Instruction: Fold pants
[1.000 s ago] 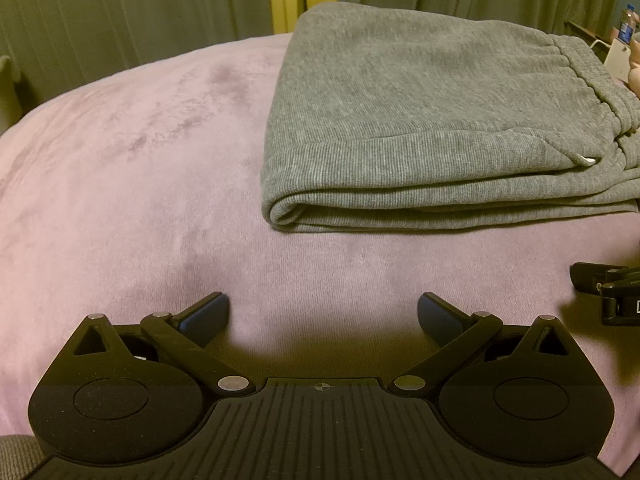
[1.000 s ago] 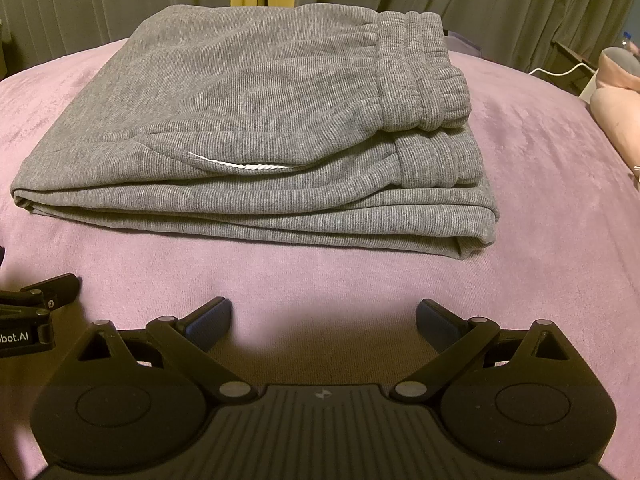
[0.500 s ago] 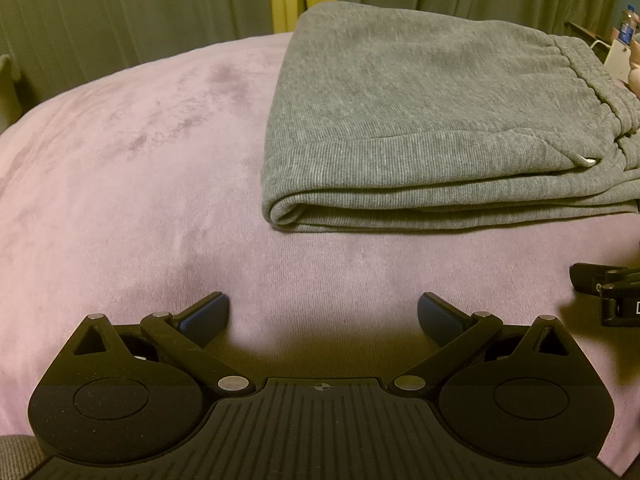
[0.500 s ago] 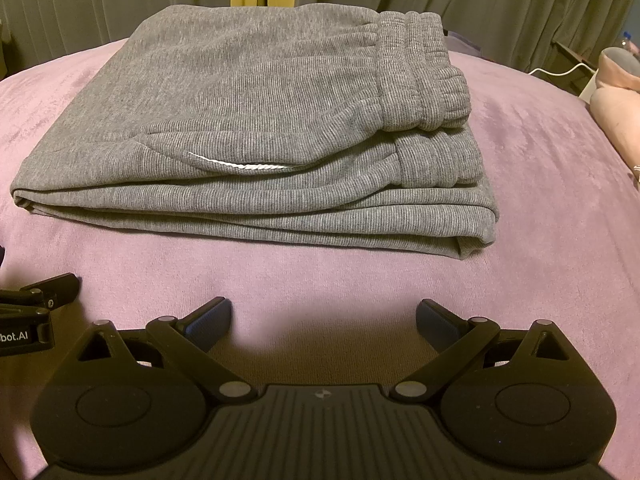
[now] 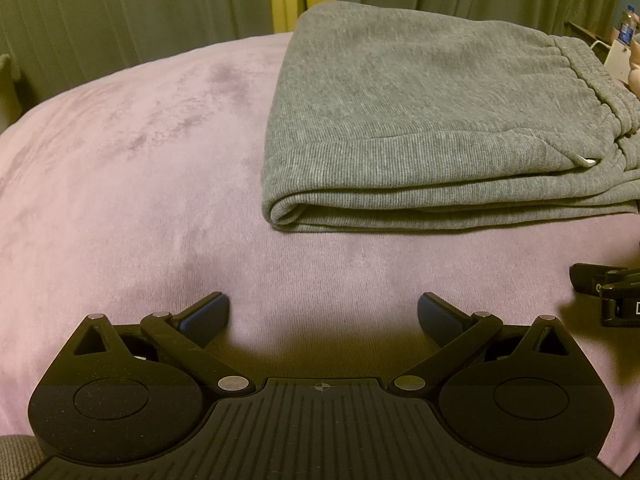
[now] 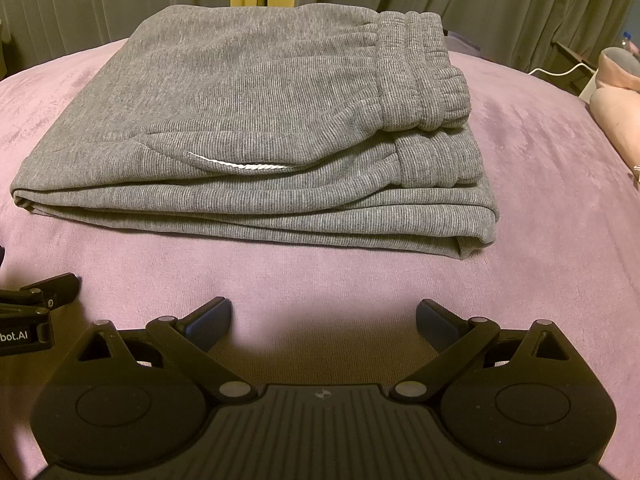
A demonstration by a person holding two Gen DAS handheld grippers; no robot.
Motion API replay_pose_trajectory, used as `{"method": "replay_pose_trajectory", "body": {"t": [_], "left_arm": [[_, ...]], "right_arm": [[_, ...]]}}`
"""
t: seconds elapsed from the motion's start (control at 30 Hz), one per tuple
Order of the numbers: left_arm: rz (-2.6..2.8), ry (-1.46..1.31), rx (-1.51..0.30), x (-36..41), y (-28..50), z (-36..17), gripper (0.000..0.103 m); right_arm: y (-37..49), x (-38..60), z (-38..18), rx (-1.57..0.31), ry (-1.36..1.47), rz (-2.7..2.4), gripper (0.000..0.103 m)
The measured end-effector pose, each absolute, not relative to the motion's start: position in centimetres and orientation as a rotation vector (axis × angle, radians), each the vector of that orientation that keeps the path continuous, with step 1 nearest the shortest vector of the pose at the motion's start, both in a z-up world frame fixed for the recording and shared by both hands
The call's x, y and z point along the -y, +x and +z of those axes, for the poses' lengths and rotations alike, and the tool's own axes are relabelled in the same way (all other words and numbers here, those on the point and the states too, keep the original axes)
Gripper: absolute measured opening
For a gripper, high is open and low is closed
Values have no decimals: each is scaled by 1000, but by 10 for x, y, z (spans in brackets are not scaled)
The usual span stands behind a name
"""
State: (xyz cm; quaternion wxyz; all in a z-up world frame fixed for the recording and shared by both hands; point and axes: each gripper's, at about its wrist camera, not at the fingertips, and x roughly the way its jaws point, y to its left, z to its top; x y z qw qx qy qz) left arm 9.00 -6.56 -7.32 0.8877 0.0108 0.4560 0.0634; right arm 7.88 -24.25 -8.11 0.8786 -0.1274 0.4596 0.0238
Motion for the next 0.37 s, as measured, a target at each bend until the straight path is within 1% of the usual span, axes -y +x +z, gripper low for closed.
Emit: {"method": "replay_pose_trajectory", "body": {"t": [0.37], "left_arm": [[130, 19, -944, 65, 90, -74, 103]], "right_arm": [[79, 242, -81, -958, -265, 49, 99]]}}
